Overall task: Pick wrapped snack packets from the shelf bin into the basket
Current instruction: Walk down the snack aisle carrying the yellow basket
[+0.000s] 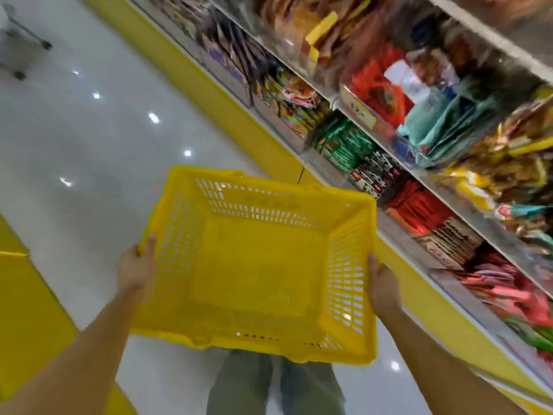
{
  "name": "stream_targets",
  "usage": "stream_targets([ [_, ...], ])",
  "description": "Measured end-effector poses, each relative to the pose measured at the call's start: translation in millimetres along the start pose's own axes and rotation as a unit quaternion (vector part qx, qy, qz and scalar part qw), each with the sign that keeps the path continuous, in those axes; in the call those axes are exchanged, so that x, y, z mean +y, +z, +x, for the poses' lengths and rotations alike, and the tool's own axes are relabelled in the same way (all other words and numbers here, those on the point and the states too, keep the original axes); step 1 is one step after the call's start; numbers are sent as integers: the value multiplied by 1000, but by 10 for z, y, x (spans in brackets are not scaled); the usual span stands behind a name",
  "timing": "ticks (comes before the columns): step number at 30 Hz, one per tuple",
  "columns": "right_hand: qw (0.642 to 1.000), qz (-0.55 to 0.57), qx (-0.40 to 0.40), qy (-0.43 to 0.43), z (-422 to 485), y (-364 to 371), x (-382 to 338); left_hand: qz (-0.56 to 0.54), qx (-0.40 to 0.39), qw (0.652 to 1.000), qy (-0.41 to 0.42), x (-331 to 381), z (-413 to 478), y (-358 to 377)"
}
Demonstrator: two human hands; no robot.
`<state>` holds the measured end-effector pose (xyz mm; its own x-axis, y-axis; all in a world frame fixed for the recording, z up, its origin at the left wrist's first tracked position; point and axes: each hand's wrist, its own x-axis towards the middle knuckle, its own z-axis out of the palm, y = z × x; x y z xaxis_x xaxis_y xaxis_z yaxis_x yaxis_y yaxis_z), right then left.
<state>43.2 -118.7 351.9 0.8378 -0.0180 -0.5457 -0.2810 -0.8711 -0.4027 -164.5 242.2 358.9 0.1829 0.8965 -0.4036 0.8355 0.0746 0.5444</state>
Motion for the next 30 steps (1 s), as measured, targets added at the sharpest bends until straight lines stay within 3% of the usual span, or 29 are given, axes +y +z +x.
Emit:
stream_targets([
  [7, 981, -5, 63, -184, -322, -94, -1954, -94, 97, 990, -33, 51, 326, -1350],
  [11, 961, -16, 58, -269, -374, -61, -2820, -151, 125, 980, -29, 139, 636, -1805],
  [21, 932, -18, 11, -362, -128, 462, -4915, -198, 213, 955, -52, 523, 1796, -2640],
  [30, 916, -84, -9, -392, -64, 1289, -6790, -249, 228, 938, -76, 608, 3172, -3327],
])
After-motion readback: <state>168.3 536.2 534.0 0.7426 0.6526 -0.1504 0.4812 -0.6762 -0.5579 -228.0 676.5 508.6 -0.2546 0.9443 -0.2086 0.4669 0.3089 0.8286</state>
